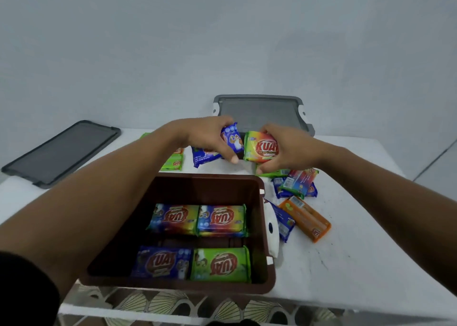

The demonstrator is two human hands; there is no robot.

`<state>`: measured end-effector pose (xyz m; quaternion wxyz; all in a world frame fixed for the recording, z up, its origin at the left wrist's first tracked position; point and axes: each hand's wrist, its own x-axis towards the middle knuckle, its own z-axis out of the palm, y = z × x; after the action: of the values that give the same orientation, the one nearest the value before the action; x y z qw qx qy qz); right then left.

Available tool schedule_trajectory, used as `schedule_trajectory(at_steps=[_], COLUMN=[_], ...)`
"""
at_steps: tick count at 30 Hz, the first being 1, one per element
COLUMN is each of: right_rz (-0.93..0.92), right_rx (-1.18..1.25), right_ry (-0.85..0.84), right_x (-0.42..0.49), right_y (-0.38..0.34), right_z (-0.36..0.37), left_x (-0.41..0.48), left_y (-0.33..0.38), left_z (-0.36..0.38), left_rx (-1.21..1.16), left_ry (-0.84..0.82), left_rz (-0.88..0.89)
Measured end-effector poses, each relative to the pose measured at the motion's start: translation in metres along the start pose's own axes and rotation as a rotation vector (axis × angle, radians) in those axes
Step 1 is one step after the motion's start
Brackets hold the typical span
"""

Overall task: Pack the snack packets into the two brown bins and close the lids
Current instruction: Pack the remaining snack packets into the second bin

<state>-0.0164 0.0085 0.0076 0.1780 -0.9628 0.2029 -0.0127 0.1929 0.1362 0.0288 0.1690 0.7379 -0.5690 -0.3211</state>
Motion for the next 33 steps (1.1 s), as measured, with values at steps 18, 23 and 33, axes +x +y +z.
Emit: schedule_trajectory(at_steps=[18, 23, 33], right_rz=[-0.003, 0.061, 0.149], right_rx=[-0.185, -0.229, -0.324], right_ry=[-0.149, -0.140, -0.188], right_x=[-0.011, -0.020, -0.031], right_y=[-0.115, -0.131, -0.139], right_z=[0.052, 0.071, 0.097], left_x=[-0.086, -0.100, -0.107], left_y=[-0.047, -0.046, -0.058], left_z=[0.006, 0.017, 0.055], left_rx=[0.478, 0.585, 0.895], left_ry=[-0.263, -0.283, -0.224], left_rz=[0.042, 0.134, 0.120])
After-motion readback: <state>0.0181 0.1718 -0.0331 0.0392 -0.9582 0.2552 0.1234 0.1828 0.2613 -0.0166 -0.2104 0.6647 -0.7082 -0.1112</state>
